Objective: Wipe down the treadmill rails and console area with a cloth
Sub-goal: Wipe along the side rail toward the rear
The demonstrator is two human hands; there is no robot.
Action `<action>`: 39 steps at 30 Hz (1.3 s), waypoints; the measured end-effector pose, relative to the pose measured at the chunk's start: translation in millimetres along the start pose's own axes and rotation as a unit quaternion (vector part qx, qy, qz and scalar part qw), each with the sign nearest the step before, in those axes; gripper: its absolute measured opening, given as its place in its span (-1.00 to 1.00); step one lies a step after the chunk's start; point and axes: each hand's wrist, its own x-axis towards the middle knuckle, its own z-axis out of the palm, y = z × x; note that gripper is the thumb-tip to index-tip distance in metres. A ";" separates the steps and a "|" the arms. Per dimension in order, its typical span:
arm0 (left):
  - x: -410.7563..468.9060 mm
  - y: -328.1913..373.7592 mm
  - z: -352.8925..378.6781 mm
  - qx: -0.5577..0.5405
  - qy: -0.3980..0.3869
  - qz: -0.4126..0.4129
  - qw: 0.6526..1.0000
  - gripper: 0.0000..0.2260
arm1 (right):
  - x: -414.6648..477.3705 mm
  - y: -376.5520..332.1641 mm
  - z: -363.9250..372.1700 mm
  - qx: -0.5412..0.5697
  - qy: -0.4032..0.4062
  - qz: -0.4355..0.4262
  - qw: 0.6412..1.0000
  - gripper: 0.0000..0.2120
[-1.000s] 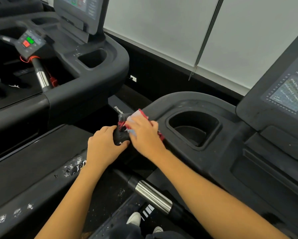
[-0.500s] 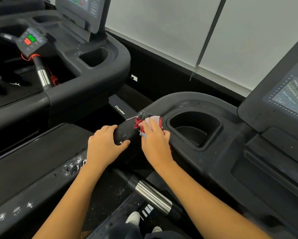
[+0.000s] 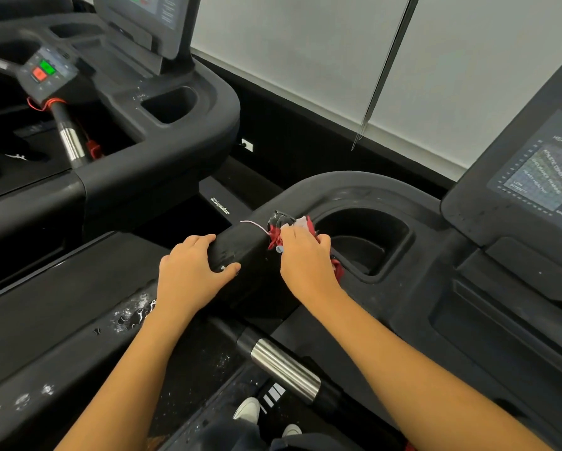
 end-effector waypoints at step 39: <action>0.4 1.3 2.7 0.011 0.006 -0.011 1.000 -0.39 | 11.1 21.2 -1.9 0.009 0.021 -0.031 0.999 -0.86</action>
